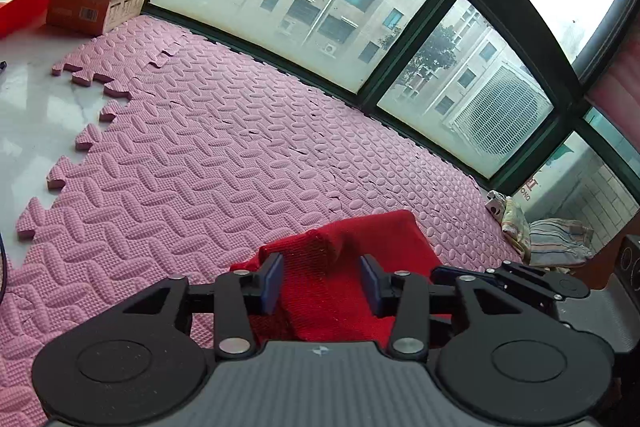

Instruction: Fold clothes

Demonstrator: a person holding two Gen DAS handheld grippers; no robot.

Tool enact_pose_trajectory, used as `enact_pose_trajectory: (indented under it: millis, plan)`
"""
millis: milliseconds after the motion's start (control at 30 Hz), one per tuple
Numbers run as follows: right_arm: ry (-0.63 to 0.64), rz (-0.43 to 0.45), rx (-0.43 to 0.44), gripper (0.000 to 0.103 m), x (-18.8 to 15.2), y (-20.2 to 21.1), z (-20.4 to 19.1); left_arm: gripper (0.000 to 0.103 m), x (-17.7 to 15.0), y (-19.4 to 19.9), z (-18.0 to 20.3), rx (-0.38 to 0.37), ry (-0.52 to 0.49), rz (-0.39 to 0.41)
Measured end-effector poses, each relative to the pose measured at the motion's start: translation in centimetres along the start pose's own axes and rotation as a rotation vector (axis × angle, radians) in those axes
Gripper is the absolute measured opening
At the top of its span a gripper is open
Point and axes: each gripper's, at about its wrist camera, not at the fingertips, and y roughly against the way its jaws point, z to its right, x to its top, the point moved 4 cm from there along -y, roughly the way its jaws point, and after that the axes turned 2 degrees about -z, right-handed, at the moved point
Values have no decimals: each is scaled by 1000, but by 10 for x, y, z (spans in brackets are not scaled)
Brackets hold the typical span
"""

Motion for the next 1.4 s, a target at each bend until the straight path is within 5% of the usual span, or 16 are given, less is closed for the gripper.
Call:
enact_pose_trajectory:
  millis: [233,600,967,1300,1400]
  plan:
    - [-253,-13,-36,81,-8,3,82,78,-12,-4,-18,91,157,-22]
    - [-449,-75,40,82,-40,-31,131,81,-26,-22,-24,107,255,-93]
    - [-484,-71,94,82,-46,-44,138,65,-29,-35,-23,75,253,-135]
    - [-521,-30,108,40,-45,-26,135,40,-14,-29,-9,52,184,-124]
    - [-532,-3,87,35,-46,-12,136,36,-5,-28,3,30,147,-118]
